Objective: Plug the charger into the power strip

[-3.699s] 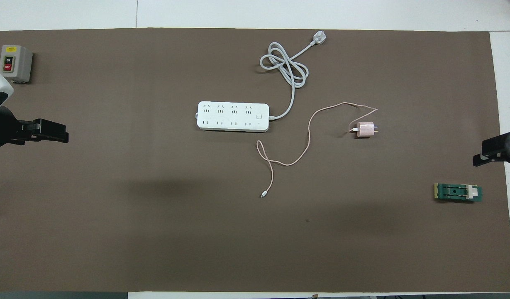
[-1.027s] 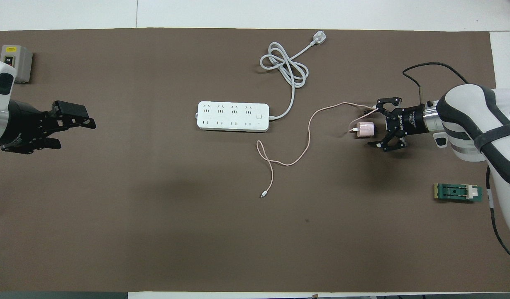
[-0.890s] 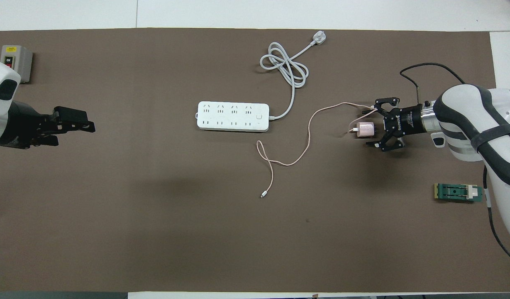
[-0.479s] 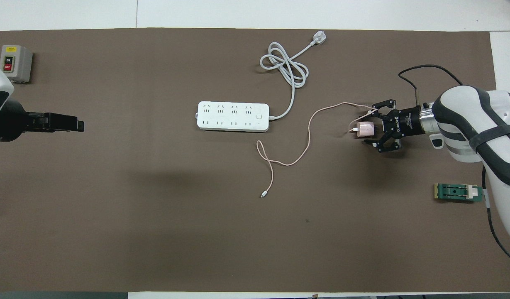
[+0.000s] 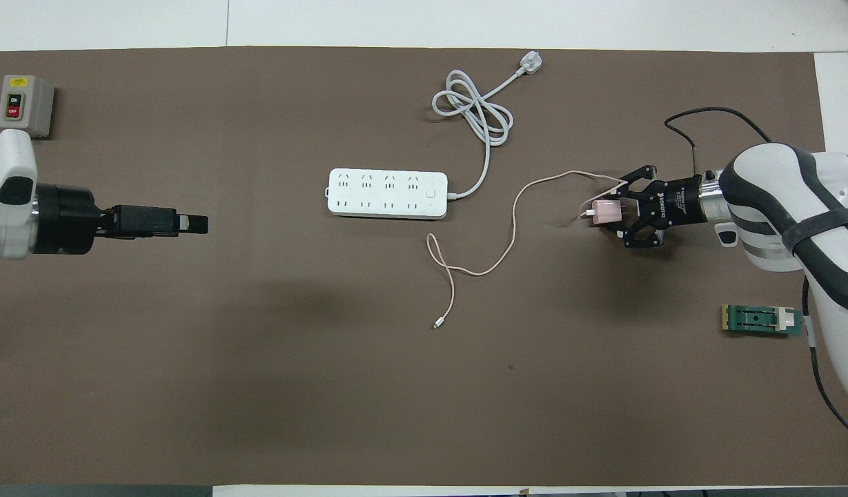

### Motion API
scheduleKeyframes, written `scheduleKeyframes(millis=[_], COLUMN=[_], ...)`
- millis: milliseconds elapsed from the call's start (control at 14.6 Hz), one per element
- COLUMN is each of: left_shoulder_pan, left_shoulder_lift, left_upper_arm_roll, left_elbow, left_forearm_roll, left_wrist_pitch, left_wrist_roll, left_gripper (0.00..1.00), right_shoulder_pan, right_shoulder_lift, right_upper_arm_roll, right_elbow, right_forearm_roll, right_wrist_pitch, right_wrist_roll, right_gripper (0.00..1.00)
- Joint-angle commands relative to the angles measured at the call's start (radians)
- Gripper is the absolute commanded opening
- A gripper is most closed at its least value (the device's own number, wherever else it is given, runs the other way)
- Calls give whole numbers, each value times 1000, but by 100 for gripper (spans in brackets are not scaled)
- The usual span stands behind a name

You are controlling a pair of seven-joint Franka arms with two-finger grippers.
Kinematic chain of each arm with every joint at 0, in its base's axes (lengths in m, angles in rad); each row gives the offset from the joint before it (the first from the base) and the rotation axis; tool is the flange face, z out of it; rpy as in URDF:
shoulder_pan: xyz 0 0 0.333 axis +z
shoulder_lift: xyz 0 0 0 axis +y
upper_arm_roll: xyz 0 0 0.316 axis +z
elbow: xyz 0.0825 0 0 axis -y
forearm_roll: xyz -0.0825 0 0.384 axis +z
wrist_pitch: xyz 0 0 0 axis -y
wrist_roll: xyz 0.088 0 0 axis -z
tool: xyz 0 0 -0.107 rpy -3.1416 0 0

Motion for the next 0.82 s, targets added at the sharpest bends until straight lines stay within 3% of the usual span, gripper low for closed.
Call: scheduleKeyframes(millis=[0,274,548,685,753], left_shoulder_pan=[-71,-162,-165,-163,-166], left_shoulder_lift=[18,44,162,292,311], left_upper_arm_roll=[2,2,1,-1,-2], left_elbow=[-46,-99,-81,-40,-15], left_forearm_roll=[-178,-428,-612,-715,-737], left_wrist_pitch=[-8,-6,-52,-168,-181], left_wrist_roll=[32,163,234,373,395], left_gripper=[100,99,97,93,92], right_shoulder_pan=[5,83,176,242,270], right_shoulder_lift=[-1,-72,-165,-210,-227], right_upper_arm_roll=[10,12,12,10,10], right_elbow=[-14,12,12,15,17], right_forearm_roll=[12,11,9,9,9], right_wrist_pitch=[38,-25,-35,-26,-22], right_wrist_roll=[-5,168,259,362,395], right_gripper=[0,0,0,0,0])
